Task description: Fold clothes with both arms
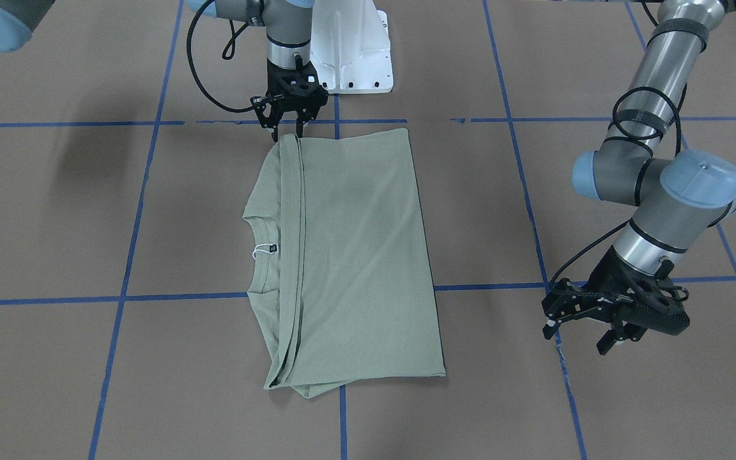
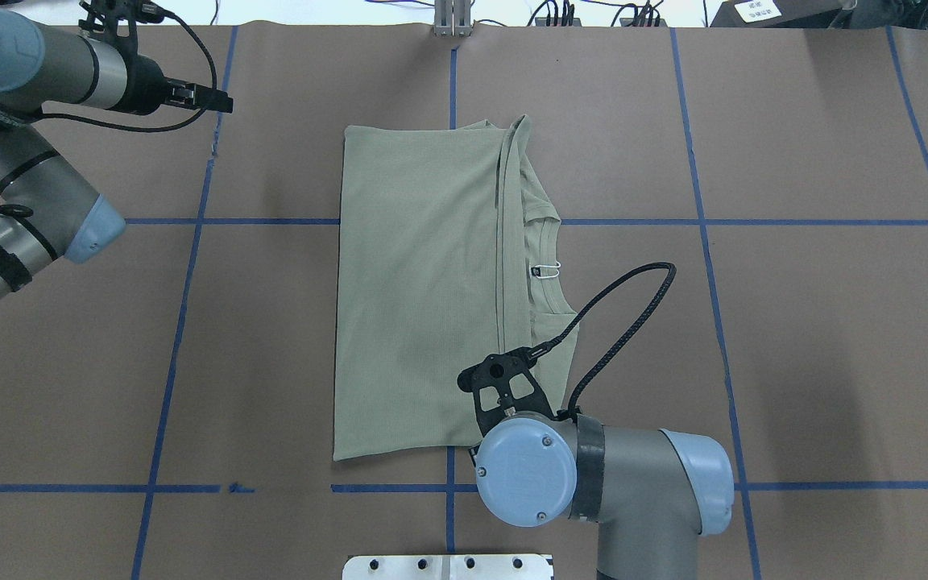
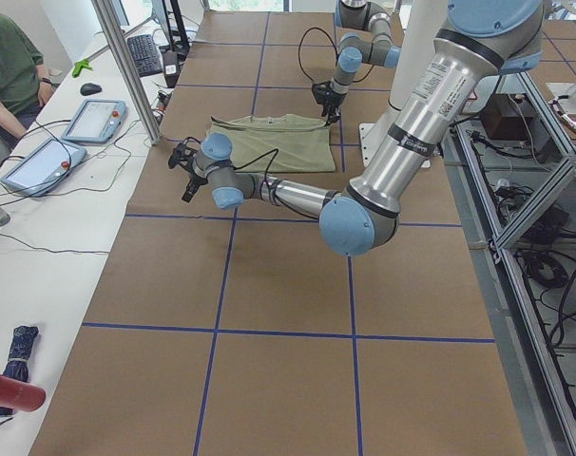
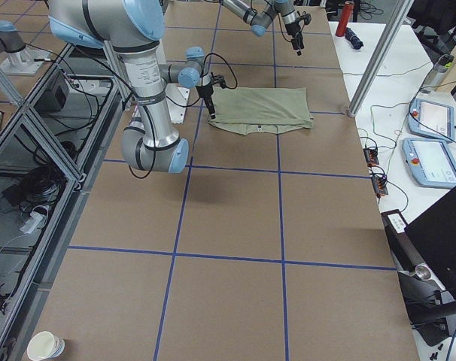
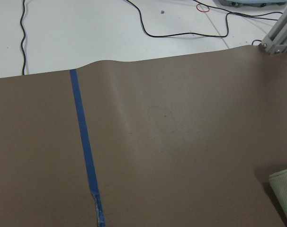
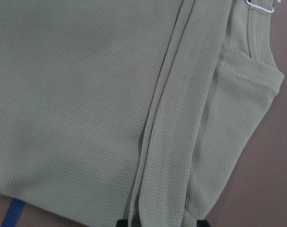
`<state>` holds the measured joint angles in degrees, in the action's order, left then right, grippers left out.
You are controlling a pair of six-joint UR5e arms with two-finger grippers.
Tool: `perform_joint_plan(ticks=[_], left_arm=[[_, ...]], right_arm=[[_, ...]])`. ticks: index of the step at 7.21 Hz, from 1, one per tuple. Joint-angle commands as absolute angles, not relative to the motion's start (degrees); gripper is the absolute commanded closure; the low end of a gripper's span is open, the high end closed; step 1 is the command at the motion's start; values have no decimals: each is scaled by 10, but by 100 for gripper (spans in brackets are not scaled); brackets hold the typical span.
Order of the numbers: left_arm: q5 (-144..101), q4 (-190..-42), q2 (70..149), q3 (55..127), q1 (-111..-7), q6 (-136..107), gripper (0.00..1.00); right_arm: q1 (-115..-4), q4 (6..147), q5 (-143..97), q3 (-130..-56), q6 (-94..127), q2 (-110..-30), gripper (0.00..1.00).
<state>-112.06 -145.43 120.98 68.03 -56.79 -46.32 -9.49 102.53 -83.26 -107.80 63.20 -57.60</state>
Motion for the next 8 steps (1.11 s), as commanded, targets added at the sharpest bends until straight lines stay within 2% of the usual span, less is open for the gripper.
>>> perform_joint_plan(ticks=[1, 3, 4, 6, 8], left_arm=[[-1121, -1454, 1210, 679, -568, -462, 0], [-1121, -1454, 1210, 679, -568, -462, 0], [-1121, -1454, 1210, 679, -568, -463, 0], [-1121, -1454, 1210, 679, -567, -463, 0], [-1121, -1454, 1210, 680, -567, -463, 0]], right_arm=[[-96, 1026, -838, -1056, 631, -554, 50], [-105, 1030, -853, -1063, 631, -562, 52], [-108, 1030, -853, -1063, 624, -564, 62], [-111, 1032, -852, -1064, 624, -564, 100], [-122, 1035, -852, -1071, 624, -565, 100]])
